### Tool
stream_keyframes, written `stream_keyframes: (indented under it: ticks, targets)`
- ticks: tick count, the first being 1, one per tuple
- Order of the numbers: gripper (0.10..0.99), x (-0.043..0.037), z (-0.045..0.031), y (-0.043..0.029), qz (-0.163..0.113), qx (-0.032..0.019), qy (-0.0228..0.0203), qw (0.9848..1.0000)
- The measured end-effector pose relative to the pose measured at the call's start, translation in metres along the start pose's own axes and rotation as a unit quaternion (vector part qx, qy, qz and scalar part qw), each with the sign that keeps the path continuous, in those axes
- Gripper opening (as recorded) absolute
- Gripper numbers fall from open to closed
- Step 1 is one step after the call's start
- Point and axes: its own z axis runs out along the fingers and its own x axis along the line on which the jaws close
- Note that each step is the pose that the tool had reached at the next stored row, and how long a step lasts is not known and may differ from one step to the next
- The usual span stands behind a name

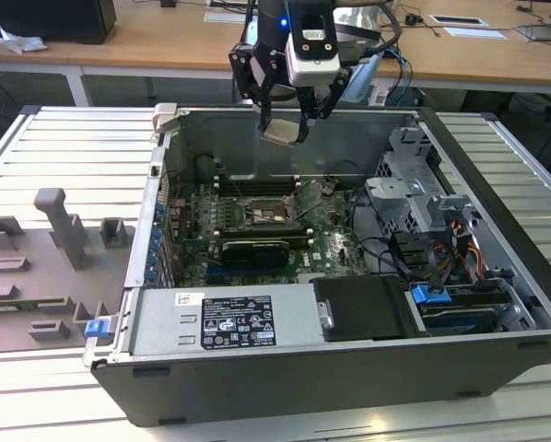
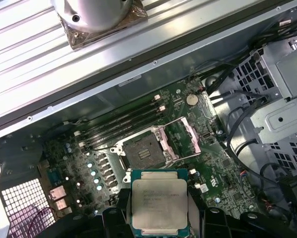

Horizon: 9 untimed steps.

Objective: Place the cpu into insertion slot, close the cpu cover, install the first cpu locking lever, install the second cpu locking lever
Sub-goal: 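Place the cpu into insertion slot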

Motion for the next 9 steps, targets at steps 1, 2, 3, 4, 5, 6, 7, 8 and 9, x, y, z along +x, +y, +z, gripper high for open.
stream_keyframes:
  ticks: [1, 2, 3, 4, 5, 6, 7, 8, 9]
  targets:
    - [0.541, 0.0, 0.0, 0.0, 0.002, 0.0, -0.0002, 1.0]
    - [0.541, 0.0, 0.0, 0.0, 0.005, -0.0001, -0.0004, 1.0]
    - [0.541, 0.0, 0.0, 0.0, 0.008, -0.0001, -0.0007, 1.0]
    - [0.541, 0.0, 0.0001, 0.0, 0.011, -0.0002, -0.0009, 0.9999]
    - [0.541, 0.0, 0.0001, 0.0, 0.013, -0.0003, -0.0011, 0.9999]
    - [0.541, 0.0, 0.0001, 0.0, 0.015, -0.0003, -0.0013, 0.9999]
    - [0.541, 0.0, 0.0001, 0.0, 0.019, -0.0004, -0.0017, 0.9998]
    - [0.541, 0.0, 0.0001, 0.0, 0.021, -0.0004, -0.0019, 0.9998]
    - [0.541, 0.0, 0.0001, 0.0, 0.023, -0.0005, -0.0021, 0.9997]
